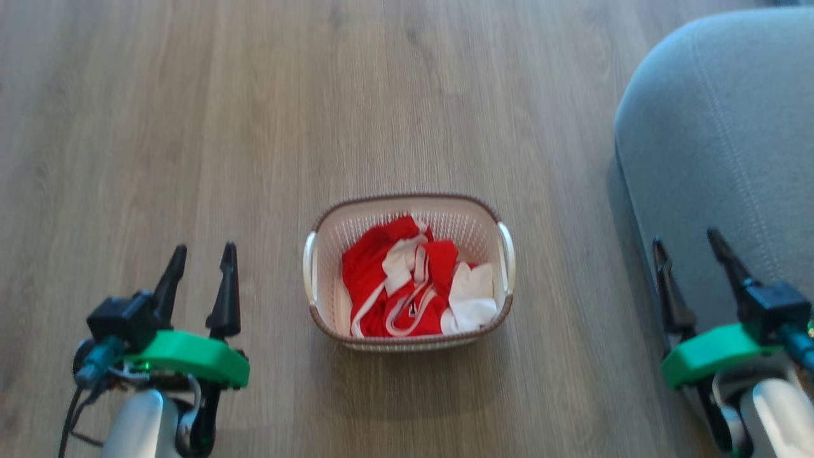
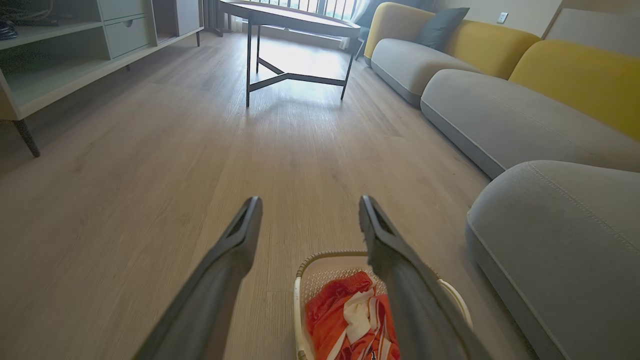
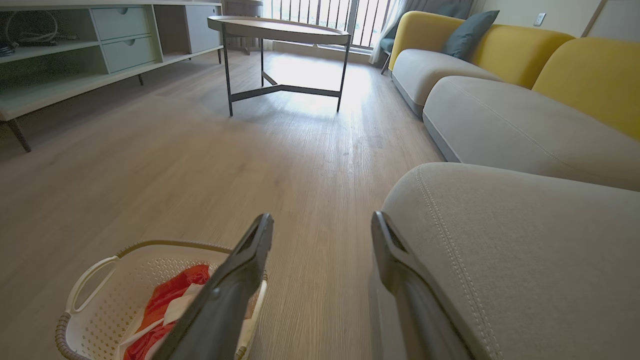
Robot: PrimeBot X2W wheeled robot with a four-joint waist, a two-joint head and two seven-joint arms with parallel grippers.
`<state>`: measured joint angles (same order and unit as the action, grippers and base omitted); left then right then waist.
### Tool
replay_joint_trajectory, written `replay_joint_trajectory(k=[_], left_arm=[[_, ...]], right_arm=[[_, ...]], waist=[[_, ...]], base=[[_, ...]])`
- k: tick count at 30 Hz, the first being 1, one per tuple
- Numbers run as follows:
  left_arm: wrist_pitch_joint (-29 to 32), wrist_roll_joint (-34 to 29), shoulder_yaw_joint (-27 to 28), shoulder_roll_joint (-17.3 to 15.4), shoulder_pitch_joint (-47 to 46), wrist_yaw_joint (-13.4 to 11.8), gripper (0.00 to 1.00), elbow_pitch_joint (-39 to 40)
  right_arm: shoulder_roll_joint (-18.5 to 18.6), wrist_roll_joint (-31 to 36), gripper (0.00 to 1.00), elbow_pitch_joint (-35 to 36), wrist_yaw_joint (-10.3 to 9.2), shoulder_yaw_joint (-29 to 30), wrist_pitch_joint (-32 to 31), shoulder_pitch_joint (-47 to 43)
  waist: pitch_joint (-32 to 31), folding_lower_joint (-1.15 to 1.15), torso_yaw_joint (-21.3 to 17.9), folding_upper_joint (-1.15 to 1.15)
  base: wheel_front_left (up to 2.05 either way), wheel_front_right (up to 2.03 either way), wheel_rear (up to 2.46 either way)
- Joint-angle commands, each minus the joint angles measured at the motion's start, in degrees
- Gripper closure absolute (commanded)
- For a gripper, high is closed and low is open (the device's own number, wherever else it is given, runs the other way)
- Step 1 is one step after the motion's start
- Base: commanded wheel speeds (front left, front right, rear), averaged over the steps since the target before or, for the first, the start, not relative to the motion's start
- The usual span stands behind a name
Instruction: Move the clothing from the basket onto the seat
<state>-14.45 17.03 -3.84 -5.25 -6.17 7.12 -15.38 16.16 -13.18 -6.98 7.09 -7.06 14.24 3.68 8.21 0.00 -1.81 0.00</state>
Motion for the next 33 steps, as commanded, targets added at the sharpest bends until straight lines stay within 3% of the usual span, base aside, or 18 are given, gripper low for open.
replay_joint_trajectory(k=[1,17,24,33], left_arm=[[-0.55,-0.52,1.48,-1.32,-2.93,0.36,0.00,2.13],[-0.55,-0.42,1.18,-2.45,-15.87,0.36,0.00,4.12],[-0.55,-0.65,1.11,-2.78,-20.57,0.36,0.00,4.83],[-0.55,-2.74,-6.49,-4.39,-27.20,0.36,0.00,6.55]], right_arm=[[0.51,0.41,0.00,2.26,0.40,-0.33,0.75,2.66],[-1.97,3.20,0.00,6.48,0.40,2.86,0.75,13.22],[-2.12,4.05,0.00,7.30,0.40,3.86,0.75,17.74],[-2.67,4.11,0.00,8.66,0.40,4.37,0.75,22.01]], waist=[[2.50,0.00,-0.33,0.00],[23.53,0.00,-1.34,0.00],[29.62,0.00,-0.94,0.00],[36.18,0.00,-1.81,0.00]], base=[[0.00,0.00,0.00],[0.00,0.00,0.00],[0.00,0.00,0.00],[0.00,0.00,0.00]])
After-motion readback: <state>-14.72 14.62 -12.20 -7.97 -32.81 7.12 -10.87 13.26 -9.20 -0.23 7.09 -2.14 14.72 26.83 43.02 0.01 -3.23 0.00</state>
